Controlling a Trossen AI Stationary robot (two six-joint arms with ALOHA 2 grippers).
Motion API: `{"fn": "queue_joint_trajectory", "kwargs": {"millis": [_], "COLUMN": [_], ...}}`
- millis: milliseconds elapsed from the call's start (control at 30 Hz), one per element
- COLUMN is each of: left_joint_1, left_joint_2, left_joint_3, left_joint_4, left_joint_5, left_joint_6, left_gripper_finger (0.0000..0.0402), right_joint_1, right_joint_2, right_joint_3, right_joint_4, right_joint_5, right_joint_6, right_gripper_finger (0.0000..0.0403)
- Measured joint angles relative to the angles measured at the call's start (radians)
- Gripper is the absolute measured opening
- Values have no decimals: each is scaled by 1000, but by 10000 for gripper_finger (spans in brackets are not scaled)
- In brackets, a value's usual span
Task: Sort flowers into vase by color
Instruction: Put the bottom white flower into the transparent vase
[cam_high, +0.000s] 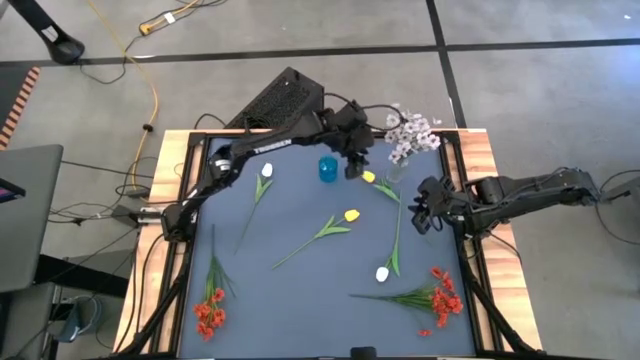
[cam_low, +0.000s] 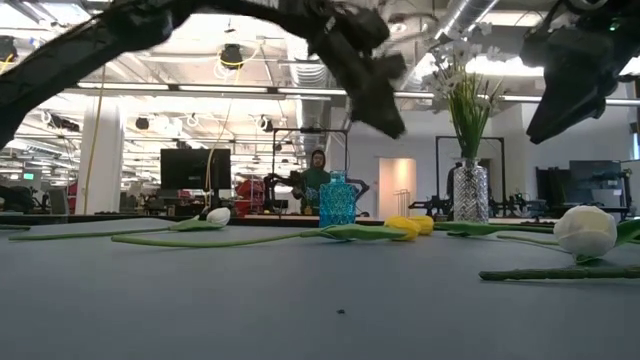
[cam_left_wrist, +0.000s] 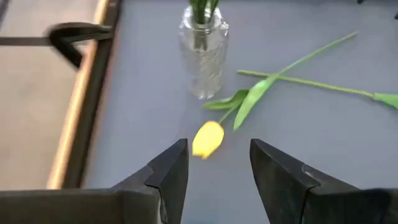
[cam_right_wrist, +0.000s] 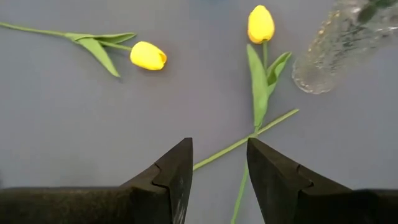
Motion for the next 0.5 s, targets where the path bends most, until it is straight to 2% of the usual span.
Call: {"fn": "queue_joint_trajectory", "kwargs": {"millis": [300, 500], "left_joint_1": [-8, -5], "left_joint_2": [-249, -400], "left_joint_3": [0, -21], "left_joint_4": [-131, -205], "left_joint_5": [-60, -73], "left_joint_6": [19, 35], "left_gripper_finger": [160, 160], "right_joint_1": [74, 116], "right_joint_2": [7, 9], "right_joint_3": [0, 0], "right_joint_4": [26, 52], "right_joint_5": [-36, 4], "right_joint_6": [0, -7], "right_gripper_finger": [177, 177]}}
